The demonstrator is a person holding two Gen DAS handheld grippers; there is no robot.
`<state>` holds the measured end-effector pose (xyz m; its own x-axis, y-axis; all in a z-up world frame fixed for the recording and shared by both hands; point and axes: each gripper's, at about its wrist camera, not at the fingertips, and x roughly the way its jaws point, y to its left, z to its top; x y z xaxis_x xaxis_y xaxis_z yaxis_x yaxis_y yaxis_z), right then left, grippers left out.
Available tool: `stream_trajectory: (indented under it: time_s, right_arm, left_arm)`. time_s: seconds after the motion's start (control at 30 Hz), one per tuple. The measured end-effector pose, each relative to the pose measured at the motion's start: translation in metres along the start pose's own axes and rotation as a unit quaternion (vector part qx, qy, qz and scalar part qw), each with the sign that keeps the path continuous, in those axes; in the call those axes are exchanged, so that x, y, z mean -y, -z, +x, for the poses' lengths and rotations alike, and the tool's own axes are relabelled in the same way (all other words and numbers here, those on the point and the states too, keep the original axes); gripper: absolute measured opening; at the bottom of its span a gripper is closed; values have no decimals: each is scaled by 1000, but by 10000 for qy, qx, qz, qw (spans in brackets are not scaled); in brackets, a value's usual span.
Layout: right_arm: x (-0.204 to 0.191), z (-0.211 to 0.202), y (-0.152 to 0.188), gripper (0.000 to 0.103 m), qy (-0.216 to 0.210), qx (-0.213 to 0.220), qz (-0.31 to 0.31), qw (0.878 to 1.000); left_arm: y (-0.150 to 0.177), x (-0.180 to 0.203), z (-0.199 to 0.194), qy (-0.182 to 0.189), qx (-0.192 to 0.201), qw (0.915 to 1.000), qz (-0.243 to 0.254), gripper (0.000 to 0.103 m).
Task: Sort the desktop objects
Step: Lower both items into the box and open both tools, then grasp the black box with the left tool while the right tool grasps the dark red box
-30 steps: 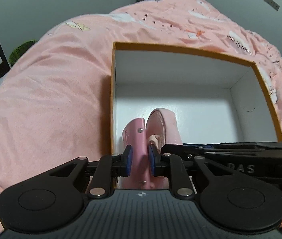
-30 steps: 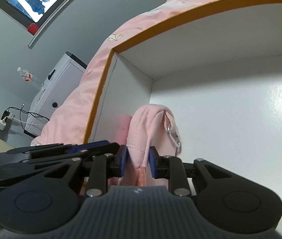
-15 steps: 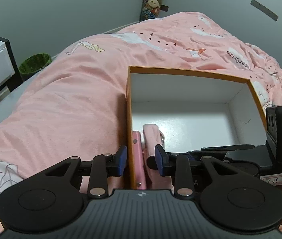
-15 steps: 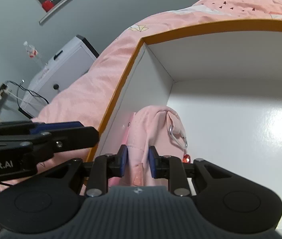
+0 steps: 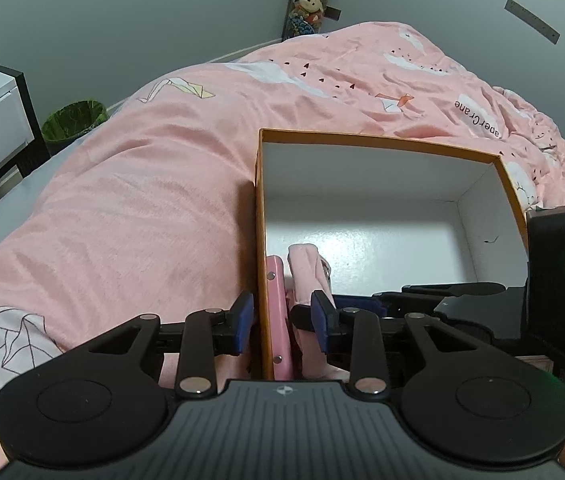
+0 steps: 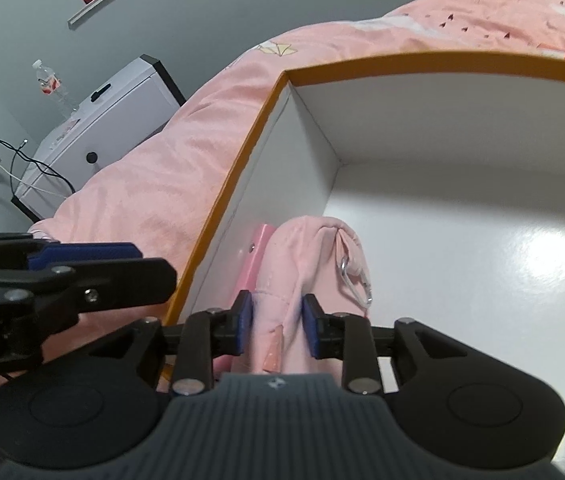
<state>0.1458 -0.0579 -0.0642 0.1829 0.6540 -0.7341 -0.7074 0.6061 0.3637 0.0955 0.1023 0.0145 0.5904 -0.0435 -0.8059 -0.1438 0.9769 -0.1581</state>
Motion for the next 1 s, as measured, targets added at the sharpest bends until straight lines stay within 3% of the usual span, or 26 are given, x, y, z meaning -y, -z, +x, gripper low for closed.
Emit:
stream_trajectory:
  time_s: [0.2,0.33,0.47,0.63,0.8,1.0]
  right_arm:
    - [-1,-9,1,49,247,113,-13,9996]
    - [-3,-26,-2,56,399,283,-64,9988]
    - [-6,-62,3,57,598,634,-151,9961]
    - [-1,-114,26,52,774,849,110,9933]
    - [0,-147,60,42,808,903,350,9920]
    - [1,-127,88,42,658,524,646,9944]
  left_arm:
    - [2,2,-12,18,79,10000,4,37]
    - [4,0,-29,281,164,9994,-104,38]
    - [9,6,-46,722,133,9973,13,38]
    - [26,23,-47,1210,-246,9919,285,39]
    - [37,24,-24,928,-616,9936,172,46]
    - [54,18,4,842,-766,9934,155,48]
